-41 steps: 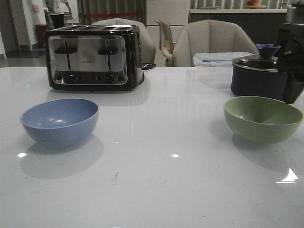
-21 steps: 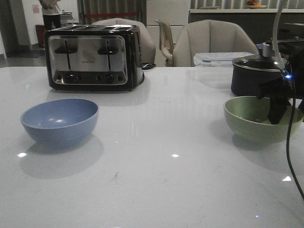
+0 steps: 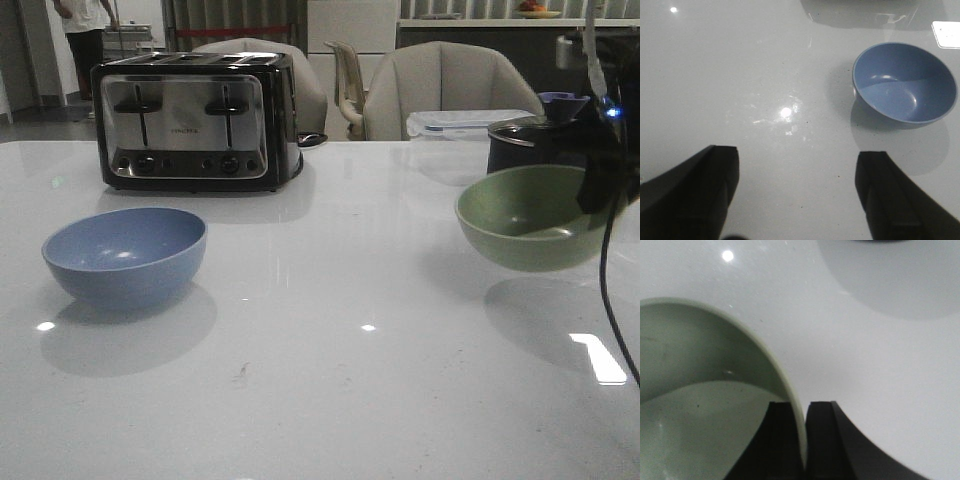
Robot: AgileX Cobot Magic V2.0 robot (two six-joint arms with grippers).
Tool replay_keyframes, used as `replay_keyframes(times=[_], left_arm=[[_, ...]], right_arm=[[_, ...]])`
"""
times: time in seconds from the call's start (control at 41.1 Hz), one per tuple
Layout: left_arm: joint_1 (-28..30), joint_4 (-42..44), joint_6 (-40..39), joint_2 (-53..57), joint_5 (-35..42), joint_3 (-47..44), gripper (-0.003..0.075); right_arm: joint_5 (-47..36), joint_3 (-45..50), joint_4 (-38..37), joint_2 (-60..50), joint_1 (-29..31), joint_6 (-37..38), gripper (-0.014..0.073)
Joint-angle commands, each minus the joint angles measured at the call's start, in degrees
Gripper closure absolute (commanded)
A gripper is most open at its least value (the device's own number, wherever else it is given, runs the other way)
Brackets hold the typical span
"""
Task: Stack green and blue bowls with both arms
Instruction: 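Carry the green bowl toward the table center and set it down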
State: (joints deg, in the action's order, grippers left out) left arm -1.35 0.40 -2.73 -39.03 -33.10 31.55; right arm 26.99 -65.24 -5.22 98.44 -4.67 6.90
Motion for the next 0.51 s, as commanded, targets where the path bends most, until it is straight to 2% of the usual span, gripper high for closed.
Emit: replay_keyframes(times=[0.0, 0.194, 0.486], left_arm=[[-0.2, 0.1, -0.3, -0.3, 4.3, 1.7, 0.019], [-0.2, 0.1, -0.3, -0.3, 4.3, 1.7, 0.019], [-0.2, 0.1, -0.3, -0.3, 4.3, 1.7, 0.019]], right_arm=[[-2.4, -1.6, -0.6, -6.8, -2.8, -0.5, 0.0553], [-0.5, -1.6, 0.9, -9.0, -9.6, -0.5, 0.0553], [0.2, -1.4, 6.4, -4.1, -18.4, -0.5, 0.055]])
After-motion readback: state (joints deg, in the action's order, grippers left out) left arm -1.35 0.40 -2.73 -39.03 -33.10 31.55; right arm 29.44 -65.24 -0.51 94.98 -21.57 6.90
